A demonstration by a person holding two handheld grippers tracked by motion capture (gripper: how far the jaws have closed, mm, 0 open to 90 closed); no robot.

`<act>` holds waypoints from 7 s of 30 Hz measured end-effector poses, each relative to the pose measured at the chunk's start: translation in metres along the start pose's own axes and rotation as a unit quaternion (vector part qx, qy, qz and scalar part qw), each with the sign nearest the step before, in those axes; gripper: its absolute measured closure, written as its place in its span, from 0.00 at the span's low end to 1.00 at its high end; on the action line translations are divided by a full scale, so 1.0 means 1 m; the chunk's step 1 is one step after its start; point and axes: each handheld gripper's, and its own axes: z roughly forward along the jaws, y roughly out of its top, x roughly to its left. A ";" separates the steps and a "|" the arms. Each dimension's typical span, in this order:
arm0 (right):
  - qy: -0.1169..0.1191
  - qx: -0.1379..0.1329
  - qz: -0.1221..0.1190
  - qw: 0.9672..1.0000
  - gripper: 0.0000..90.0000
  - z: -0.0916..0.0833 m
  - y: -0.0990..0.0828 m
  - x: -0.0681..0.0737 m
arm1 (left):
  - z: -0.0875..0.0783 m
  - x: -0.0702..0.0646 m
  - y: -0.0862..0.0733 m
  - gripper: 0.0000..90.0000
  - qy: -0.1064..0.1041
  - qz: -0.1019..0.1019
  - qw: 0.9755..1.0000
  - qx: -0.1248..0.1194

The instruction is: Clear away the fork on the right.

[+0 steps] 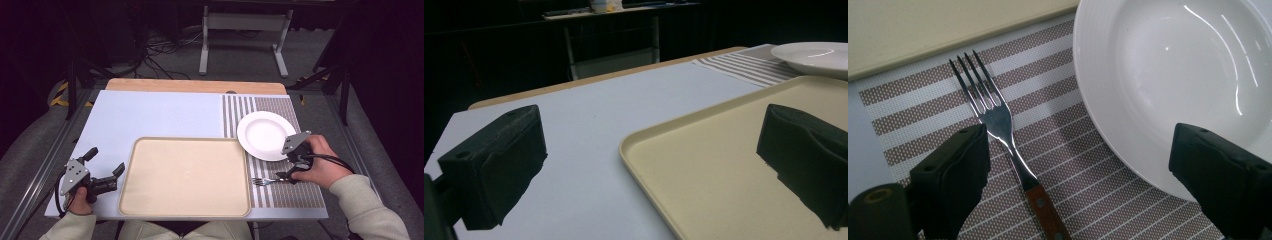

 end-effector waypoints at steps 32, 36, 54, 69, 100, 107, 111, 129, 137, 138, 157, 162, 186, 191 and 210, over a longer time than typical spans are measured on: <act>0.089 0.102 -0.061 0.989 0.33 0.025 -0.003 -0.003 | 0.000 0.000 0.000 0.00 0.000 -0.002 1.000 -0.005; 0.091 0.120 -0.076 0.986 0.43 0.029 -0.005 -0.004 | 0.000 0.001 0.000 0.00 0.000 -0.002 1.000 -0.006; 0.128 0.204 -0.164 0.957 0.85 0.046 -0.008 -0.002 | 0.000 0.001 0.000 0.00 -0.003 -0.001 1.000 -0.005; 0.122 0.213 -0.180 0.953 0.86 0.047 -0.006 0.002 | -0.001 0.001 0.000 0.00 -0.002 0.000 1.000 -0.006; 0.089 0.151 -0.104 0.979 0.86 0.003 0.014 -0.005 | -0.001 0.000 0.000 0.00 -0.002 -0.003 1.000 -0.005; 0.084 0.119 -0.042 0.988 0.86 -0.005 0.019 -0.007 | -0.001 0.000 0.000 0.00 -0.002 -0.003 1.000 -0.007; 0.084 0.102 -0.011 0.991 0.86 -0.010 0.022 -0.009 | -0.001 0.001 0.000 0.00 -0.004 -0.003 1.000 -0.006; 0.082 0.032 0.162 0.983 0.86 -0.021 0.043 -0.003 | -0.001 0.001 0.000 0.00 -0.004 -0.001 1.000 -0.005; 0.096 0.021 0.238 0.966 0.86 -0.018 0.060 0.003 | -0.001 0.001 0.000 0.00 -0.004 -0.002 1.000 -0.007; 0.097 0.022 0.246 0.964 0.86 -0.018 0.062 0.003 | -0.001 0.001 0.000 0.00 -0.004 -0.002 1.000 -0.007; 0.110 0.026 0.332 0.937 0.86 -0.006 0.102 0.018 | -0.002 0.002 0.001 0.00 -0.003 -0.002 1.000 -0.009; 0.112 0.032 0.342 0.932 0.86 -0.001 0.111 0.021 | -0.002 0.002 0.001 0.00 -0.003 -0.002 1.000 -0.009; 0.102 0.091 0.402 0.905 0.86 0.037 0.138 0.037 | -0.002 0.002 0.000 0.00 -0.004 -0.005 1.000 -0.013; 0.103 0.099 0.404 0.904 0.86 0.047 0.139 0.039 | -0.002 0.002 0.000 0.00 -0.005 -0.004 1.000 -0.013; 0.114 0.115 0.416 0.895 0.86 0.076 0.137 0.045 | -0.002 0.003 0.001 0.00 -0.005 -0.002 1.000 -0.012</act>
